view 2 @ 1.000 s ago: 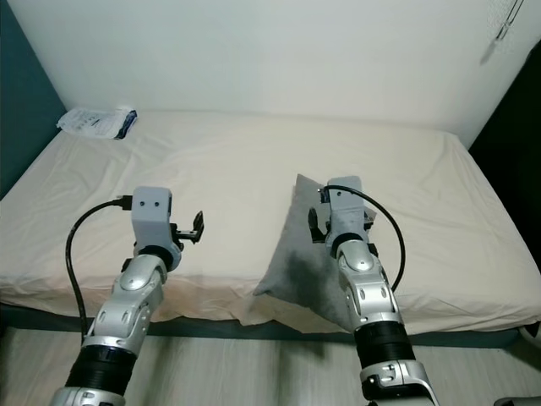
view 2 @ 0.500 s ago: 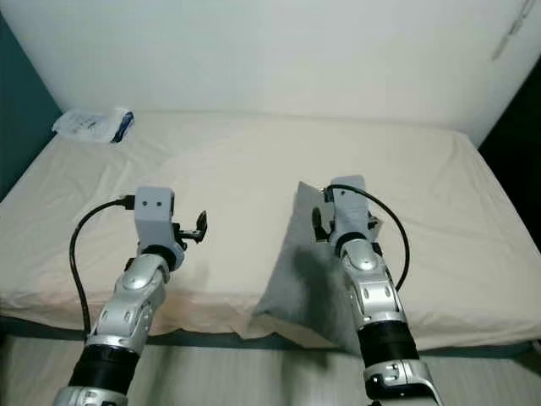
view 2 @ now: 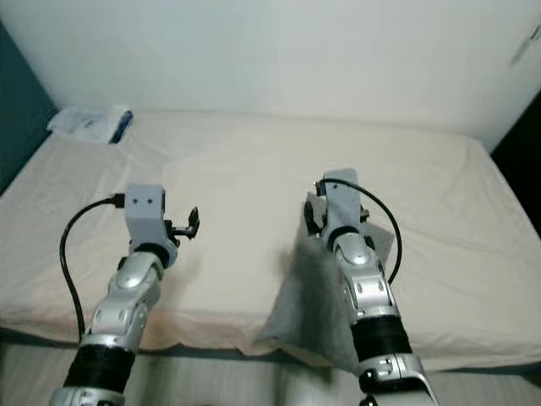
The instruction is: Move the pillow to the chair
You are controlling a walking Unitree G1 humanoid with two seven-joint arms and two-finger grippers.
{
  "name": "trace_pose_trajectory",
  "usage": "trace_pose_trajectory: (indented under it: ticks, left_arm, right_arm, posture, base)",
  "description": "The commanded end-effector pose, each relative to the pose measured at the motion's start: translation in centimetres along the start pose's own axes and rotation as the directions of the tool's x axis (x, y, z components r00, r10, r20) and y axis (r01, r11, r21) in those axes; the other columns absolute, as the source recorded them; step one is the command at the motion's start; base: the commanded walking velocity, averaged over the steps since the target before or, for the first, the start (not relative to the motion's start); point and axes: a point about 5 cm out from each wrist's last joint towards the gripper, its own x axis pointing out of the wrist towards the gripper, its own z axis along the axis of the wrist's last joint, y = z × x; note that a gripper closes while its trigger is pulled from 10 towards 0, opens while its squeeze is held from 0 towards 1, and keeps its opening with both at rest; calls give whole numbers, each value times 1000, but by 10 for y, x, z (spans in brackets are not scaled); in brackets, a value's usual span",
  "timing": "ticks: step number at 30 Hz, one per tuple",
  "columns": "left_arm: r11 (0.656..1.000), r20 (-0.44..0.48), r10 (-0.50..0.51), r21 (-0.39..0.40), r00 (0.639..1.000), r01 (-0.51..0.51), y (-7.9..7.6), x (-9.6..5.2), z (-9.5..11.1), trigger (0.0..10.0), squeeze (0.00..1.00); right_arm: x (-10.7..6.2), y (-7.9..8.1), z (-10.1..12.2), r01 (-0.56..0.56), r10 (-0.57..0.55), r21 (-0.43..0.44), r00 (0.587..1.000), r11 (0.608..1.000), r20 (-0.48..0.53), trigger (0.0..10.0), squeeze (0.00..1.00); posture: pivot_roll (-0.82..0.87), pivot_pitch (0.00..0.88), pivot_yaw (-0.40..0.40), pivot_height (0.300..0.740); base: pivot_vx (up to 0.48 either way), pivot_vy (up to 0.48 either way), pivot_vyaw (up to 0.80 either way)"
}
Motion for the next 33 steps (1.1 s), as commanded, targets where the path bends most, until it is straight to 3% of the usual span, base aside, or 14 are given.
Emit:
trace_pose_trajectory:
  ticks: [1,17,33]
  left_arm:
    - [1000,-28,0,0,1000,0,0,-2,-7,10000,0]
    - [1000,-36,-2,23,999,3,2,0,-7,10000,0]
    - [999,-36,-23,36,999,24,1,2,-7,10000,0]
  right_arm:
    - [-2,-2,-9,4,-4,8,999,1000,-32,10000,0]
    - [-3,-3,-11,19,-17,37,999,999,-44,10000,0]
    - [-3,-6,-12,29,-27,35,999,999,-42,10000,0]
  posture:
    - [2,72,-30,740]
    - [8,74,-22,735]
    - [6,47,-15,656]
  base:
    - [0,0,0]
    - [0,0,0]
    - [0,0,0]
